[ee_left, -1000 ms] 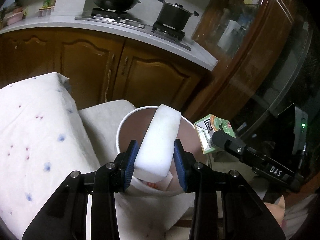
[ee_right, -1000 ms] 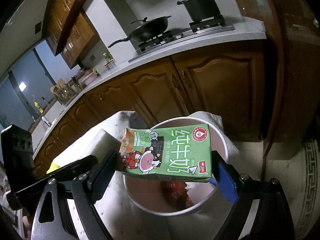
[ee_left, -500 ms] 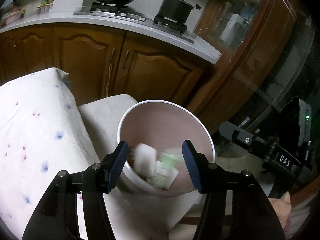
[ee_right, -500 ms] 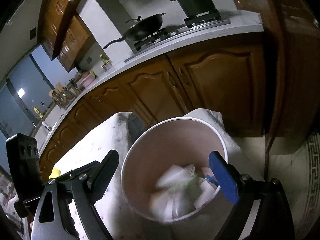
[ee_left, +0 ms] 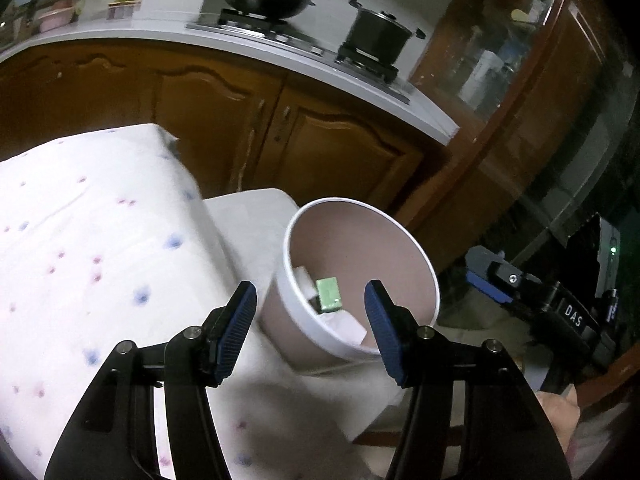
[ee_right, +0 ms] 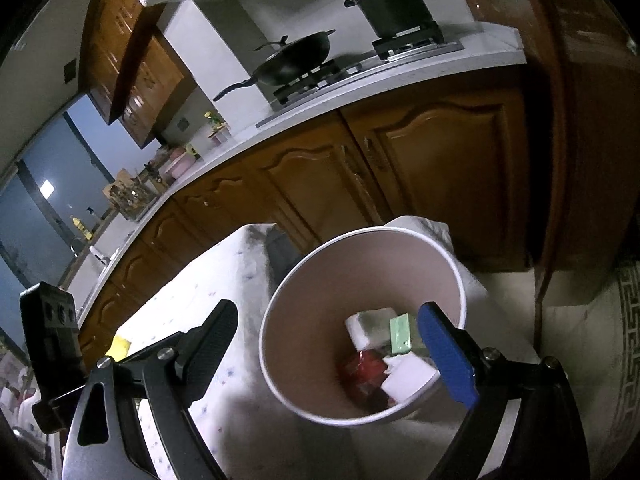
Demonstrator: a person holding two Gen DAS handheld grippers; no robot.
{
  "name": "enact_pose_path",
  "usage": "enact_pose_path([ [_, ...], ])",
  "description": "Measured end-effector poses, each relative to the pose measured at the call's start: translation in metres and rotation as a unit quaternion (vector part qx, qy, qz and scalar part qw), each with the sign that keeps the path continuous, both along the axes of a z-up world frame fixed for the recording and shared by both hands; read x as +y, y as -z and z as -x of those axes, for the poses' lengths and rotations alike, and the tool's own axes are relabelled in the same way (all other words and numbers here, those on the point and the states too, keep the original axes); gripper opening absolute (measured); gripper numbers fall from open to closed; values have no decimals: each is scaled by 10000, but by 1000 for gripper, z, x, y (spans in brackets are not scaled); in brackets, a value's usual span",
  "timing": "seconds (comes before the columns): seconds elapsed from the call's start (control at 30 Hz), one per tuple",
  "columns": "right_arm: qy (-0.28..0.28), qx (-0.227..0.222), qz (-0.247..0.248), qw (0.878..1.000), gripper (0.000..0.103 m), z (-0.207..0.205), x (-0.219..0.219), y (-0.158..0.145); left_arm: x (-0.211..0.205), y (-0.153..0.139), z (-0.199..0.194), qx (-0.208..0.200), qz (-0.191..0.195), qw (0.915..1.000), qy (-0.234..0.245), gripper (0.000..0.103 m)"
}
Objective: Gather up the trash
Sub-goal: 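Move both tools back over the table toward the remaining trash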
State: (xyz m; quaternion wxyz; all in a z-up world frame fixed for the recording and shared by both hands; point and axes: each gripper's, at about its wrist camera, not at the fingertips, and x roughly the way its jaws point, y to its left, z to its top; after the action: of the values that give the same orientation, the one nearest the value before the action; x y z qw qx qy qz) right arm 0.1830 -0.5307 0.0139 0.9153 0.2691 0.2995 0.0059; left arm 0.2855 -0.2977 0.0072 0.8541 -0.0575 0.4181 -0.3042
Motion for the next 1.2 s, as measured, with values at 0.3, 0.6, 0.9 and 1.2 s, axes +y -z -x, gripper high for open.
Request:
enact_pose_path([
  [0.3,-210,-178,-138,9995,93,17,29,-6,62,-5,21,21,59,9987,-501,57],
  [0.6,-625,-195,-163,9977,93,28,77,-6,124,-8,48,-51,90,9960,-886,57],
  [0.9,-918,-167,-164,9955,93,36,122,-4,173,-7,67,-77,66,9937,-1115,57],
  [1.2,-1254,-204,-154,9918,93,46,166,-2,227,-14,93,-278,-45,9898,-1397,64],
])
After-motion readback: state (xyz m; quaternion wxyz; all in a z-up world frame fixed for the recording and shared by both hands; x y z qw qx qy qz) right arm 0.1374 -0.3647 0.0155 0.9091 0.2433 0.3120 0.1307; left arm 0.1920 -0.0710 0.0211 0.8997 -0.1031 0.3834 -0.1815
